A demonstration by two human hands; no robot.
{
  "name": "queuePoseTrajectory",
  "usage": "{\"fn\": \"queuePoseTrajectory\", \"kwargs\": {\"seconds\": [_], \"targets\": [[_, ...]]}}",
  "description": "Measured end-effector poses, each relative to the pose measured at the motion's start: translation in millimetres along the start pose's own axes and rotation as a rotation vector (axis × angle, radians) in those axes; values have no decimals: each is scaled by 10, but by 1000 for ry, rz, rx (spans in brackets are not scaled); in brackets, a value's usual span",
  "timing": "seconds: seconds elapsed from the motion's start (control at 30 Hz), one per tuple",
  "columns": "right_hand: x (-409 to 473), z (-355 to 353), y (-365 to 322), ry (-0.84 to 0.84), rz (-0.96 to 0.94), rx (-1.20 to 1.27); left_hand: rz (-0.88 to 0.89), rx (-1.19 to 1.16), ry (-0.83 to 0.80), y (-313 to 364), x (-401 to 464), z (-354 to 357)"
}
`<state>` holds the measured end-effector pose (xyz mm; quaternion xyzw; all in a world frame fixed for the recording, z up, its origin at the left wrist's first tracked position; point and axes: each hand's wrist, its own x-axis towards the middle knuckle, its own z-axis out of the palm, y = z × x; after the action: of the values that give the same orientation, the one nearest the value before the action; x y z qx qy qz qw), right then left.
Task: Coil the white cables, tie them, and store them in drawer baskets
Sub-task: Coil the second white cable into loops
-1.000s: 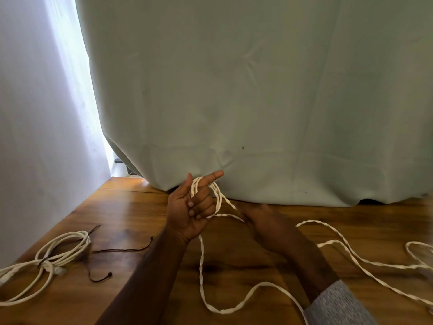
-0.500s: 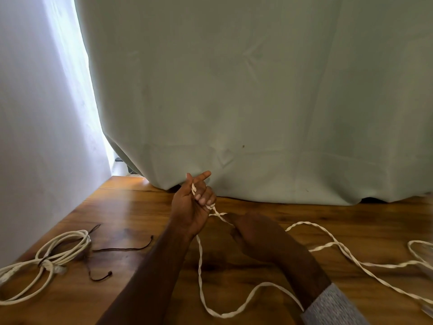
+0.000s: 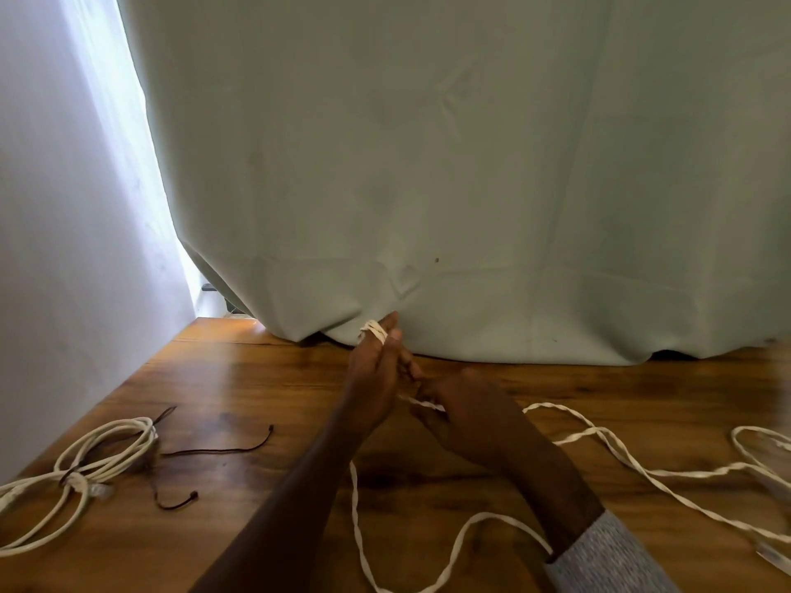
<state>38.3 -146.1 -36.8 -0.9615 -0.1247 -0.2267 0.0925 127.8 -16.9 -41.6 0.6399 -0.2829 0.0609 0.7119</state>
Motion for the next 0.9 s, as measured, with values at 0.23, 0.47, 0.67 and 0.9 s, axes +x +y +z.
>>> {"fn": "queuePoseTrajectory", "kwargs": {"seconds": [0.23,0.47,0.67,0.9], "targets": [[7,-127,28,127,29,182,138,419,-99,-323,-4,-34],[-61,-219,278,86,71,265,217,516,-235,-358,0,-33],[-118,-266,439,254,52,167,-32,330,-357,-233,-15,-19],[-93,-210,276,459,-109,12,-284,52,-483,-61,-33,30]]}}
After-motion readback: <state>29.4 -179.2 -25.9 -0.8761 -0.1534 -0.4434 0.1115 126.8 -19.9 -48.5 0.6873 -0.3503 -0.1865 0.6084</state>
